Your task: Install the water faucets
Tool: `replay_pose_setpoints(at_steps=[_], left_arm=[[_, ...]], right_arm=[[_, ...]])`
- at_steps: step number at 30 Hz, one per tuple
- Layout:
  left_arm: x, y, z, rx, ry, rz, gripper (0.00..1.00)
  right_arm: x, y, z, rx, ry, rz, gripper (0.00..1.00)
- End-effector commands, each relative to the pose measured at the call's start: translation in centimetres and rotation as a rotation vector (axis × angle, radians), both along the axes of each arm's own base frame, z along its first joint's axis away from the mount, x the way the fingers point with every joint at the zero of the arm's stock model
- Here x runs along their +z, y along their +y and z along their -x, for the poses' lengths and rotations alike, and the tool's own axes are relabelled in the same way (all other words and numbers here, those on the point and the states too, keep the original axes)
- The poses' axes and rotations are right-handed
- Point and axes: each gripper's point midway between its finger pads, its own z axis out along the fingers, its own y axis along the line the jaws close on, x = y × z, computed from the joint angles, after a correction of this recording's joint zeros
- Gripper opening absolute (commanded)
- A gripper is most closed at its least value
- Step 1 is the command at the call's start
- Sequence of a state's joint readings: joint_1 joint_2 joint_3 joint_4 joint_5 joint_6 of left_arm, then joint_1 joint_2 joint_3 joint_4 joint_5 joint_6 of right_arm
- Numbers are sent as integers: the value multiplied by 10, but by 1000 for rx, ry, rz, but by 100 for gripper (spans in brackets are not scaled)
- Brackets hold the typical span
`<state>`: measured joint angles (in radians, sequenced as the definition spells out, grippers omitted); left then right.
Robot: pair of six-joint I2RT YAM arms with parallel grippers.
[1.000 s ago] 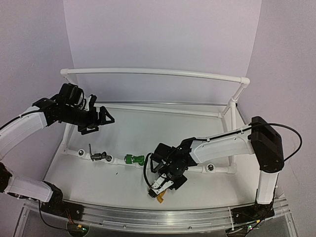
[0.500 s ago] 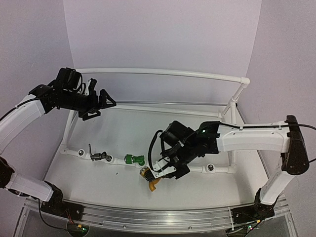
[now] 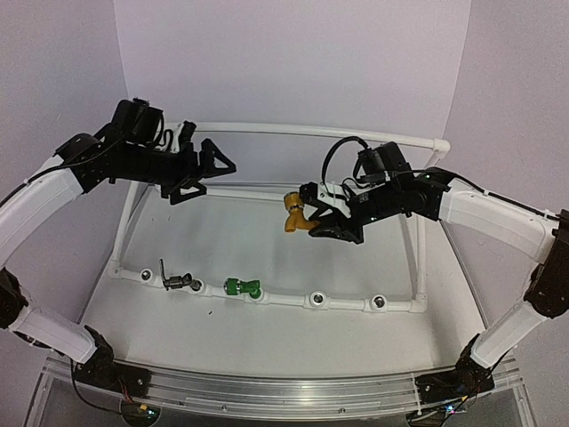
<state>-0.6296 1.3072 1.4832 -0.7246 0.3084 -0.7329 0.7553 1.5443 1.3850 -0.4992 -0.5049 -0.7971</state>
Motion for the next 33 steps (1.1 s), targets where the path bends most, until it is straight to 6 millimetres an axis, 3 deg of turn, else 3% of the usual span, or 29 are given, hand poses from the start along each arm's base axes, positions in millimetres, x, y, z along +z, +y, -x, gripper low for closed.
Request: replay_pose_setpoints(at_steps=[1,5,7,10,24,27,33], left_arm=[[16,-61,25,-127,-53,-61,100],[0,-113,45,-225,-41,-186,96],[-21,-131,51,-255,-13,-256,94],[-32,-145,51,-258,10,-284,86],[-34,-146,47,-159,66,-199,61],[-37,-151,43,-129,94,-186,48],[-35,-162,40,-106,133,-126,47]], right_arm=[[35,15,-7,-27,10,-193,0],[28,20,-12,-38,13,-226,0],[27,21,-11,-35,23,-239,0],[25,21,-4,-6,38,-250,0],[20,5,8,28,75,-281,0],[21,6,15,61,87,-290,0],[20,5,14,57,70,-284,0]])
